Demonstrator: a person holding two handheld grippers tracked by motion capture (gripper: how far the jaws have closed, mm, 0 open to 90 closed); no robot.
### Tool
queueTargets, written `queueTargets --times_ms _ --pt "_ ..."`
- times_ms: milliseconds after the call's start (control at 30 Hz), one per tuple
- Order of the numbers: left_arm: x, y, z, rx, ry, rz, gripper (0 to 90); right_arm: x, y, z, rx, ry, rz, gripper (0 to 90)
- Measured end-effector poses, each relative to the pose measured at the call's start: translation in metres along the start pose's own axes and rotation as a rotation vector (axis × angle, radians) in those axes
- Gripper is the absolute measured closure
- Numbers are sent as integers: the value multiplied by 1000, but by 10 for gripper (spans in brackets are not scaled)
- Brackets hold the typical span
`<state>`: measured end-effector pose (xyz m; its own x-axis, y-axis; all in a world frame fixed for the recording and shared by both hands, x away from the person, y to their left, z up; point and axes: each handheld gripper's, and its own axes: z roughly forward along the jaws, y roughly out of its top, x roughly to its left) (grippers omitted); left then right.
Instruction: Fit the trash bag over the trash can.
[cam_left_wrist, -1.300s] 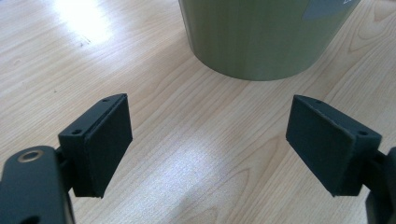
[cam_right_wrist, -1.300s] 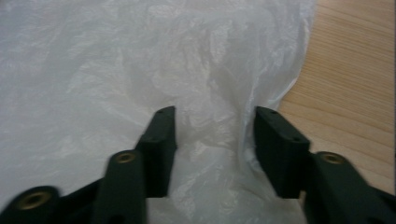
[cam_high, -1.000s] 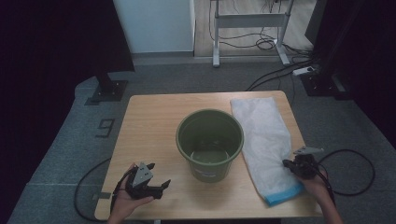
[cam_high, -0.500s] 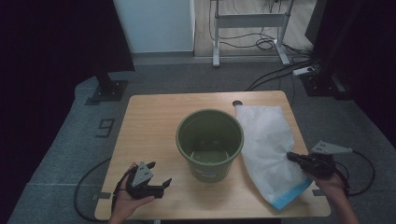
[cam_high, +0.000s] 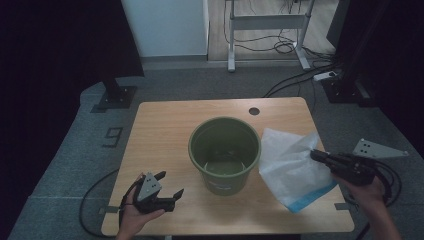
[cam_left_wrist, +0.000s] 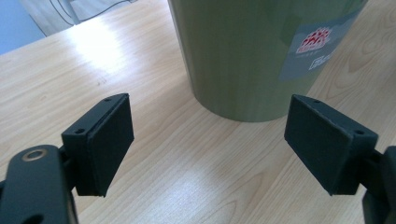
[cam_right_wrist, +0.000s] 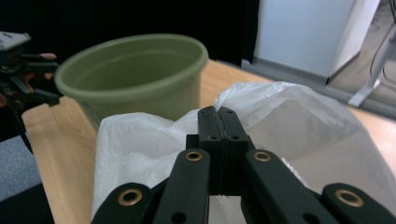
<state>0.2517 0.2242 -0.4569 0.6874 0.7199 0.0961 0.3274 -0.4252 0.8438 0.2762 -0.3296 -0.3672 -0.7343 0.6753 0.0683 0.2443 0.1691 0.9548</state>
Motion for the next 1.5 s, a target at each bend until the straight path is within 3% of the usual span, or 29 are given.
queueTargets --times_ms 300,733,1000,1267,1500 --pt "-3 5 -3 -14 -20 5 157 13 38 -6 -64 25 -30 890" --pt "-7 12 -11 -47 -14 13 159 46 103 -6 -139 87 -123 890" --pt "-9 17 -18 -76 -5 21 163 58 118 2 -157 103 -151 890" --pt "-17 33 -30 -104 -5 30 184 60 122 10 -155 120 -143 890" --pt "-22 51 -42 -145 -35 13 226 65 141 9 -173 132 -149 890"
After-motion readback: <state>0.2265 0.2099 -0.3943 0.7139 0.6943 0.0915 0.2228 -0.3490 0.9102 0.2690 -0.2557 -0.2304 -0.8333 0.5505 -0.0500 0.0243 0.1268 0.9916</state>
